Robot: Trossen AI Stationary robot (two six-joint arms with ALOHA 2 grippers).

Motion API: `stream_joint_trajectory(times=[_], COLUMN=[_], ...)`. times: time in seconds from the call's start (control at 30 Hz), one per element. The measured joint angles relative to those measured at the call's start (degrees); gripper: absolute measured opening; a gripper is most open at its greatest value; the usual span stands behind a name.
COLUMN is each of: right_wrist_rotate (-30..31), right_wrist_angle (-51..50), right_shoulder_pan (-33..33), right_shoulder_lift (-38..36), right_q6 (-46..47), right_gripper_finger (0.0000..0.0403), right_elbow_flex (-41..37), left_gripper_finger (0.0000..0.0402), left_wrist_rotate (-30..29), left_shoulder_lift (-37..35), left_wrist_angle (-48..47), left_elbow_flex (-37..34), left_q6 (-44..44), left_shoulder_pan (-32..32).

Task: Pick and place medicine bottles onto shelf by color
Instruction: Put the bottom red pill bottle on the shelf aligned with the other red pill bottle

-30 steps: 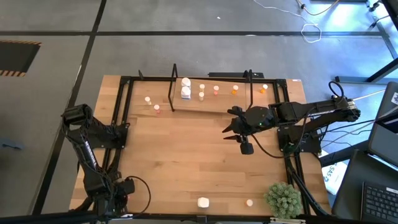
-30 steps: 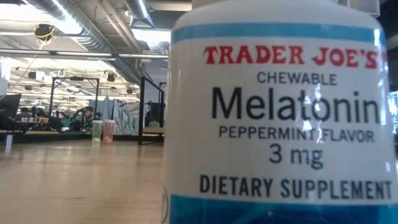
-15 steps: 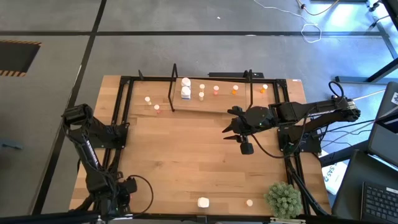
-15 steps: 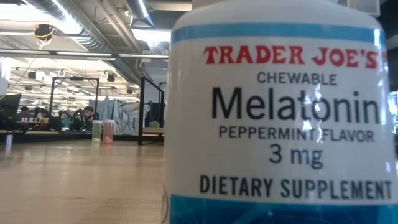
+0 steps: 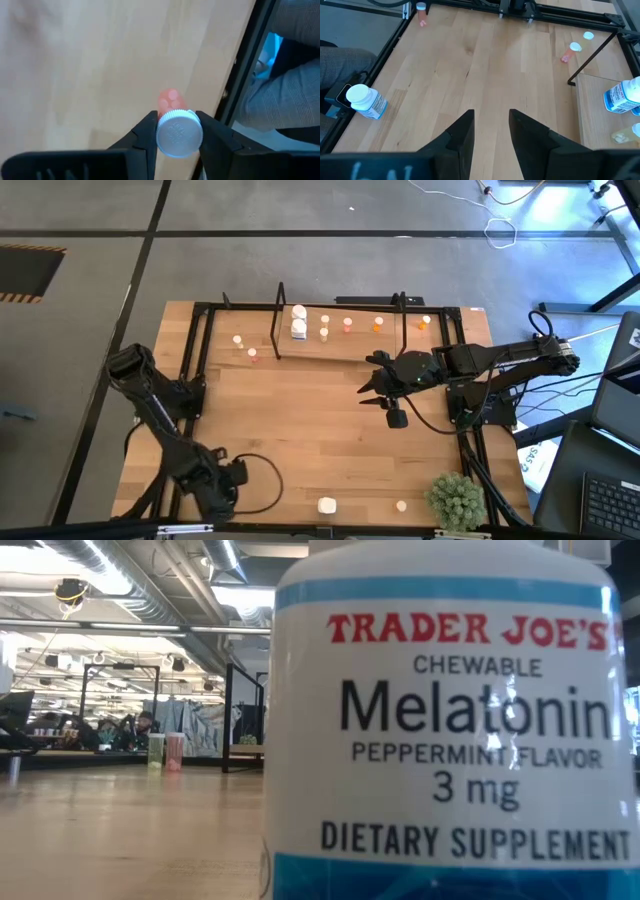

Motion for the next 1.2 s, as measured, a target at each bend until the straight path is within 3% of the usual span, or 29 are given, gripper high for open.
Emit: stream_joint_trajectory(times=[0.67, 1.03, 1.2], right_wrist_rotate=[0.0, 0.0, 0.0], right_wrist_angle=[1.3, 2.3, 2.2], right_shoulder_pan=[0.0, 0.0, 0.0], right_shoulder_lift=[0.0, 0.0, 1.2], right_q6=[-3.1, -3.3, -8.1], right_gripper_finger=[0.0125, 0.0125, 0.0125], right_elbow_flex=[0.0, 0.0, 0.0], left_gripper_finger=[0.0104, 0.0104, 0.0104], left_wrist_rotate=[1.4, 0.0, 0.4], left_shoulder_lift=[0.0, 0.0, 0.0], left_wrist_angle=[-25.1, -25.3, -24.2], left_elbow_flex=[25.6, 27.8, 27.8], left_q6=[42.0, 59.8, 65.8], left_shoulder_pan=[28.5, 40.8, 45.9])
